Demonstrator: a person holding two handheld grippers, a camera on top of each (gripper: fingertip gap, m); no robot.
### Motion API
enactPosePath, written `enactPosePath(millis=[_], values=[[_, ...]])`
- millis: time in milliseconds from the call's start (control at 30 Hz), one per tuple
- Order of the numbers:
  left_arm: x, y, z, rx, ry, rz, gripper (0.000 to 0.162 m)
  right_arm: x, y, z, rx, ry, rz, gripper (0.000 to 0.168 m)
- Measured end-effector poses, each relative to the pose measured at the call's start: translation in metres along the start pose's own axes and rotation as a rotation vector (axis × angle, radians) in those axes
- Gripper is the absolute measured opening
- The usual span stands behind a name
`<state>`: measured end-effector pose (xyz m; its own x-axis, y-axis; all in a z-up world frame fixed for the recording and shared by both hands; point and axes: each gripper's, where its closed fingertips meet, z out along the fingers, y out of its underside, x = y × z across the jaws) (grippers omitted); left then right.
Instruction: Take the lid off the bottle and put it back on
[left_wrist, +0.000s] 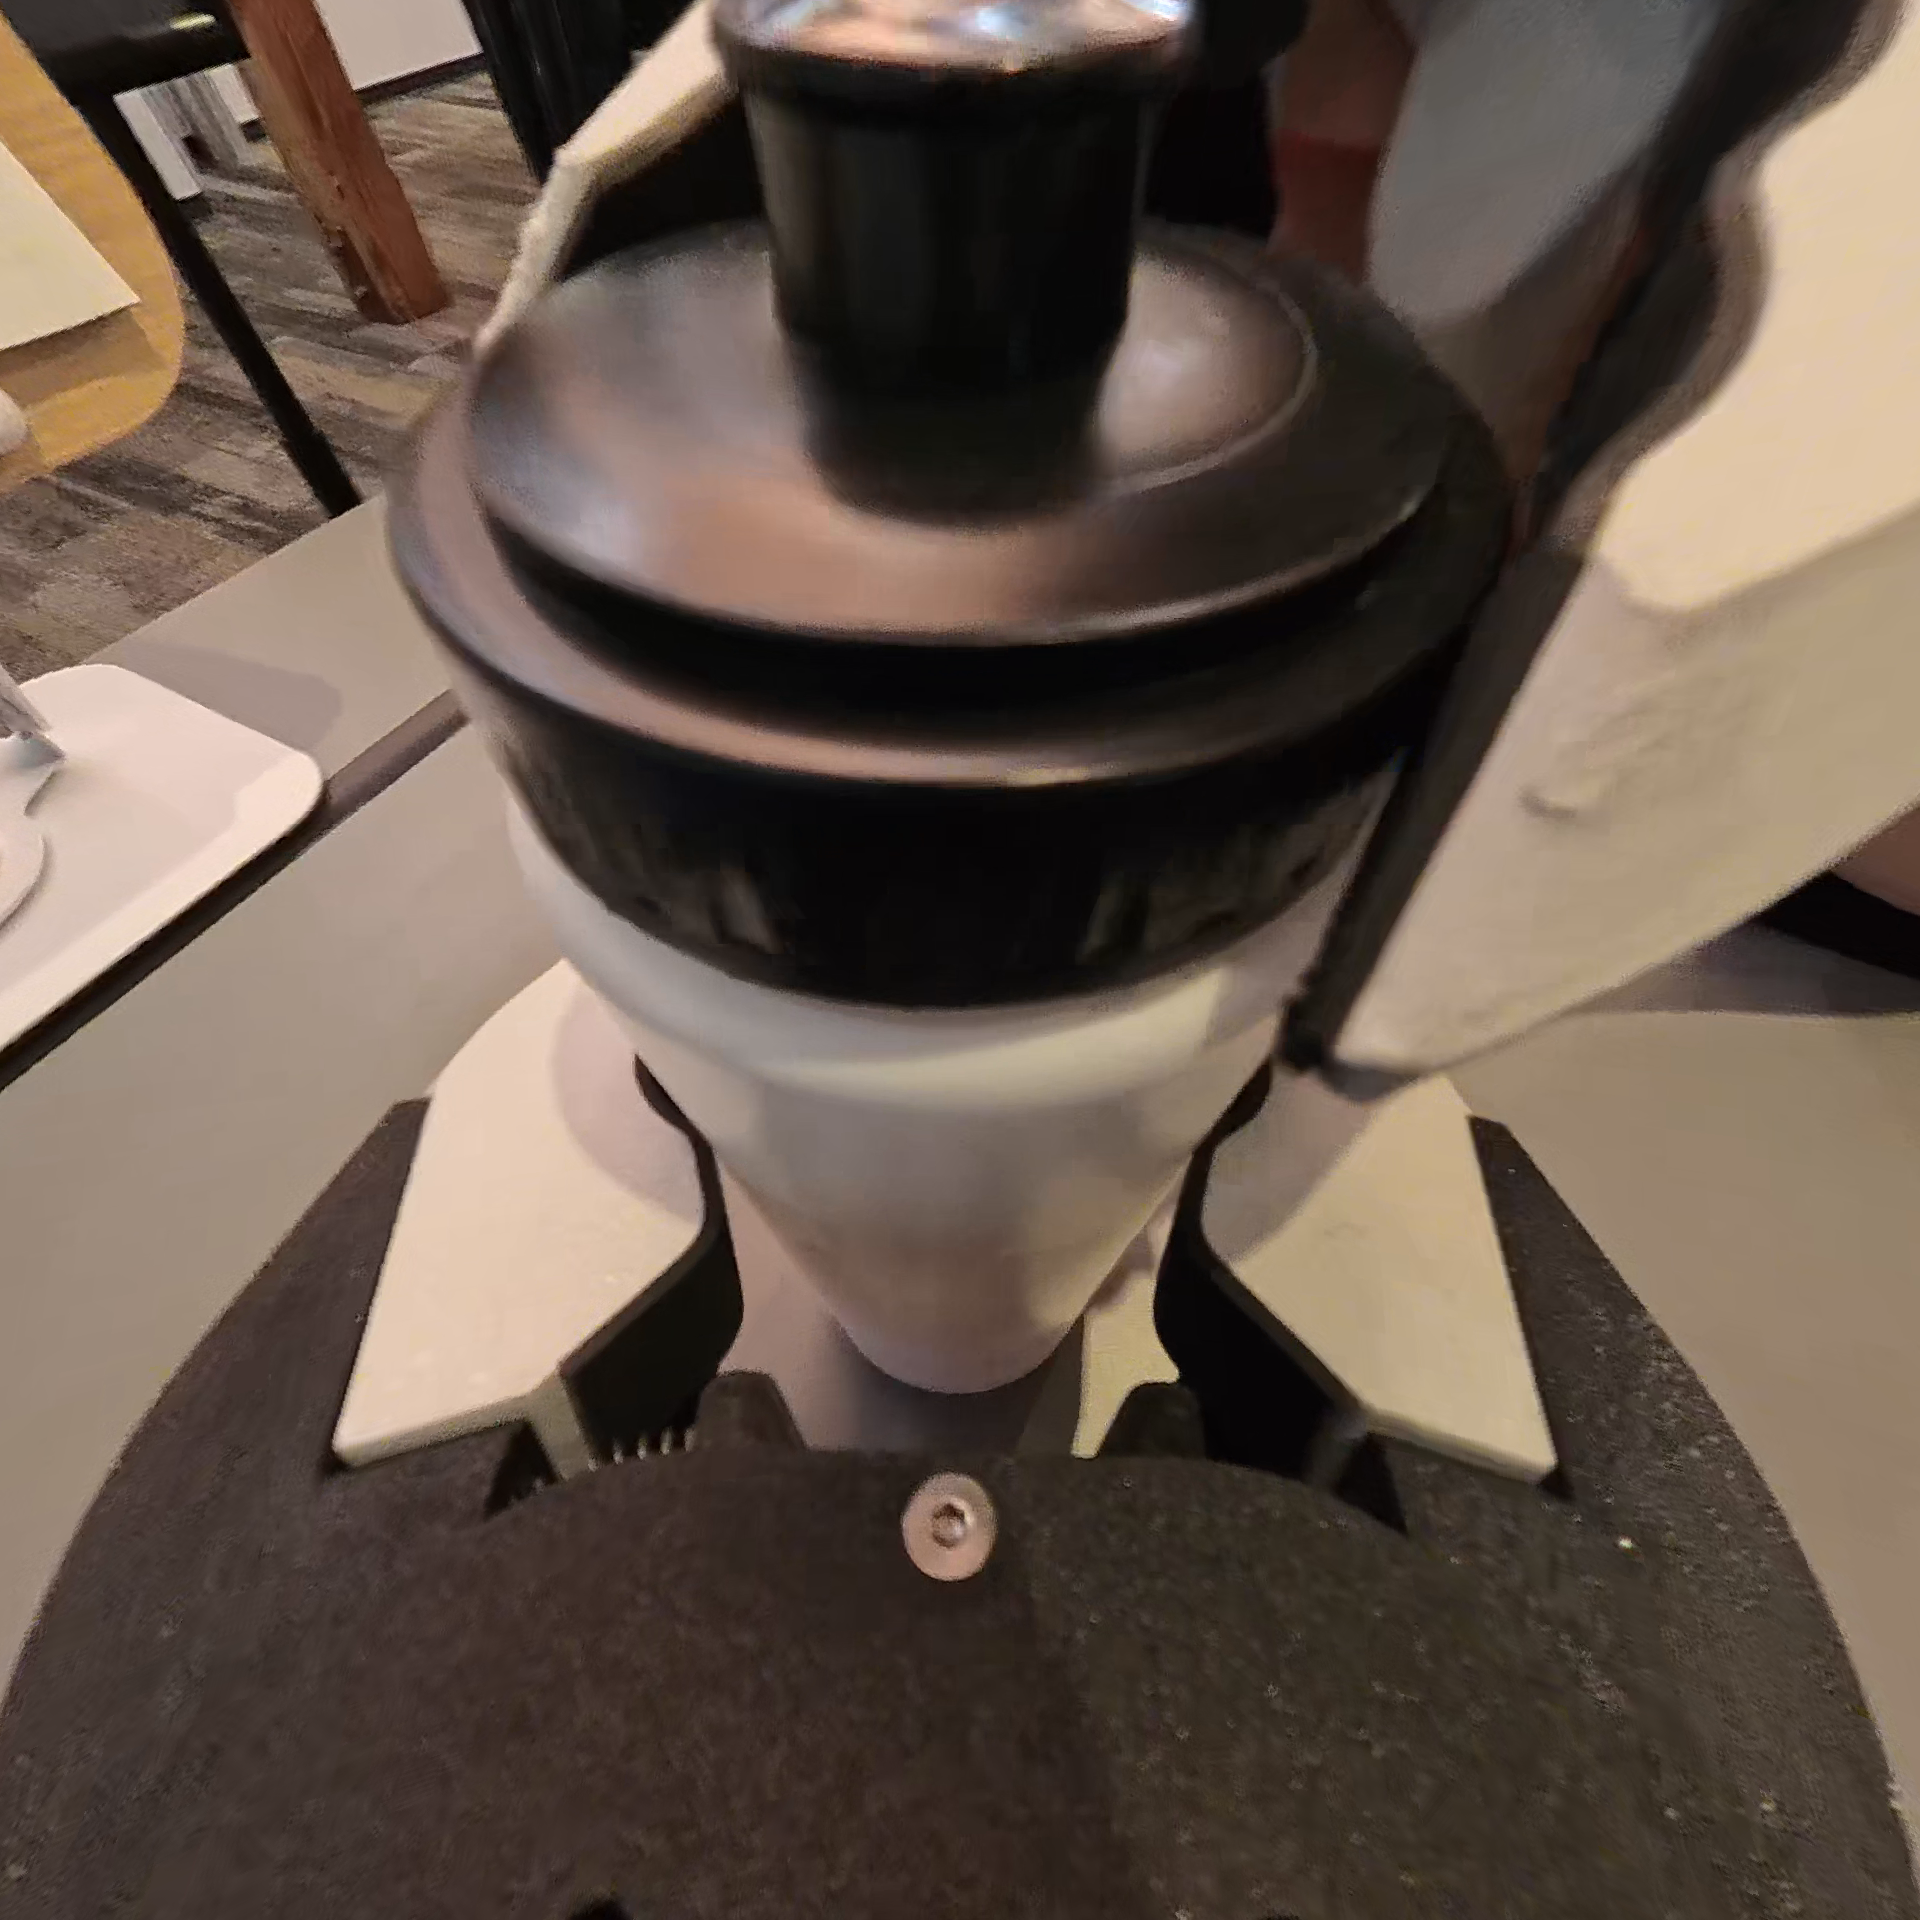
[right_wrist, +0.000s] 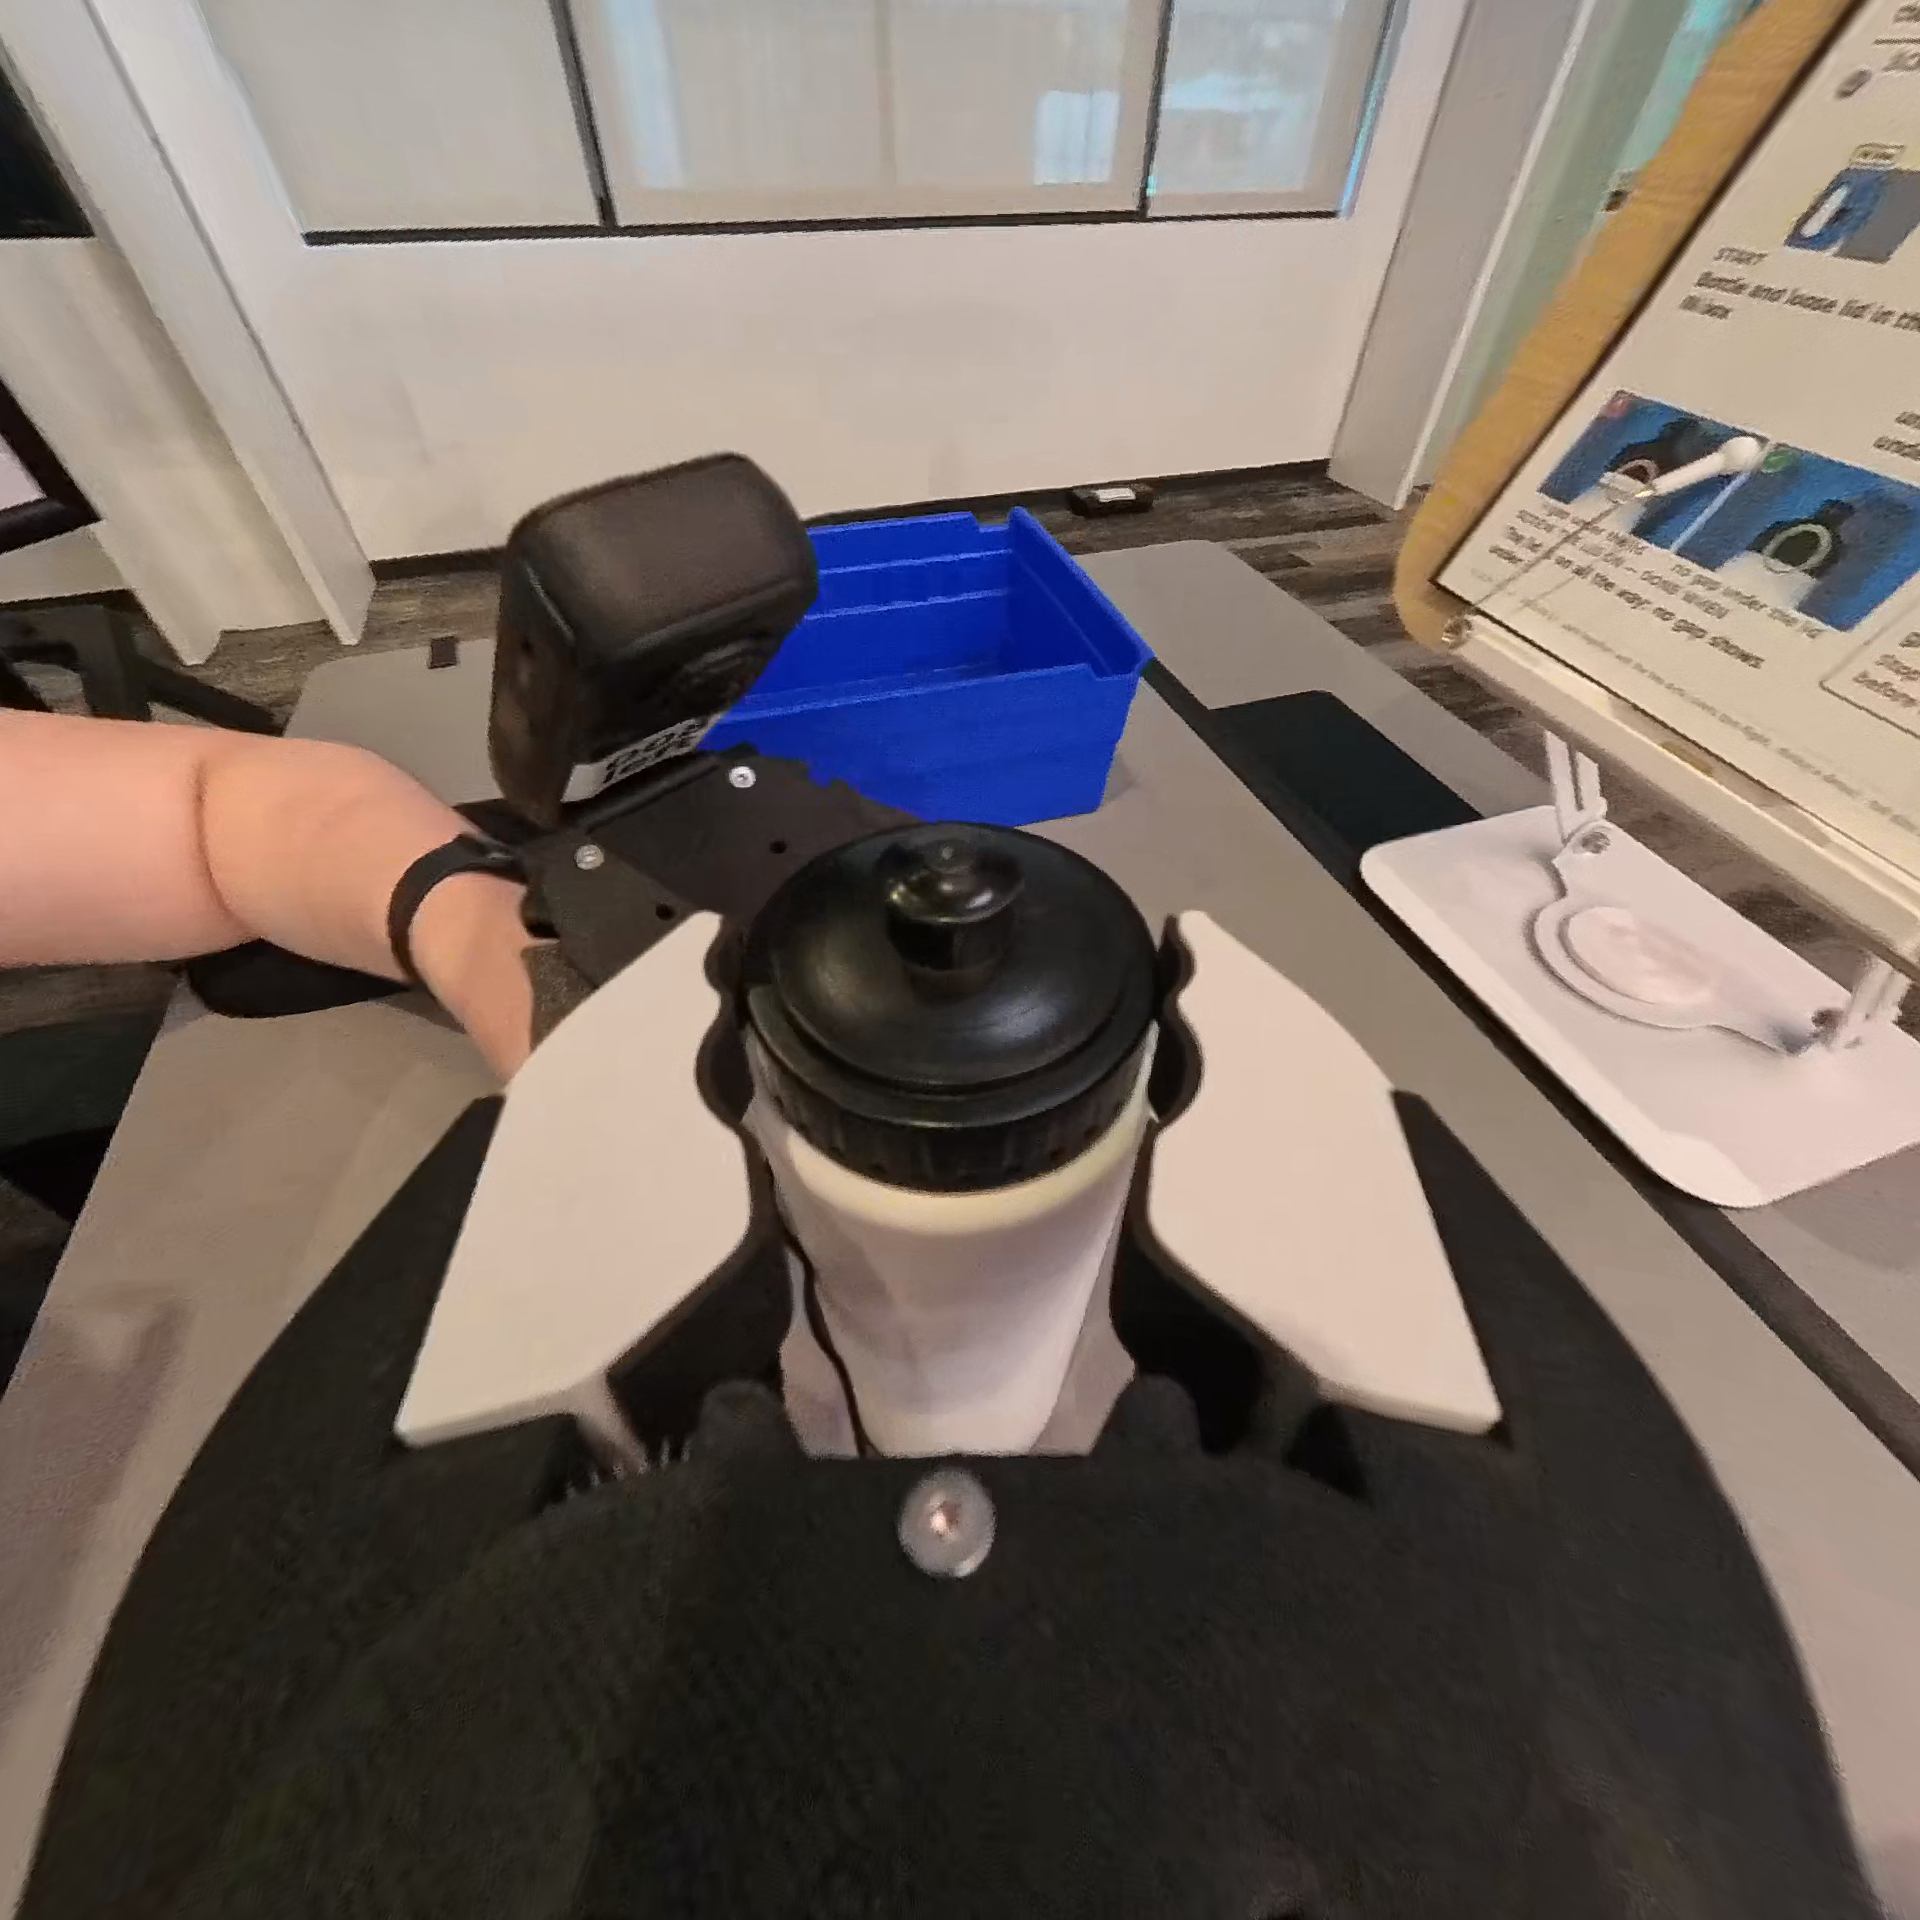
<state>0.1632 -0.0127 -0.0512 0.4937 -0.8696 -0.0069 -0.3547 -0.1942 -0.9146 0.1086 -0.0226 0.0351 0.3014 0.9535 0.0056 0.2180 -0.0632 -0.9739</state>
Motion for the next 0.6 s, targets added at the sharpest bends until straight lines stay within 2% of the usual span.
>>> enactPosePath(millis=[167,300,367,500,600], values=[[-0.014,0.001,-0.001,-0.01,-0.119,-0.049,0.101,0.013,-0.001,0.005,0.036,0.313,0.087,0.078],[-0.015,0.002,-0.001,-0.031,-0.132,-0.042,0.101,0.015,-0.001,0.005,0.05,0.342,0.097,0.078],[-0.015,0.003,-0.001,-0.029,-0.108,-0.037,0.101,0.012,-0.003,0.006,0.035,0.261,0.062,0.077],[-0.007,0.003,-0.002,-0.028,-0.021,-0.004,0.101,-0.001,-0.002,-0.002,0.007,-0.021,0.005,0.084],[0.002,0.002,0.0,-0.025,0.041,0.025,0.101,-0.005,0.001,-0.008,0.011,-0.114,-0.009,0.081]])
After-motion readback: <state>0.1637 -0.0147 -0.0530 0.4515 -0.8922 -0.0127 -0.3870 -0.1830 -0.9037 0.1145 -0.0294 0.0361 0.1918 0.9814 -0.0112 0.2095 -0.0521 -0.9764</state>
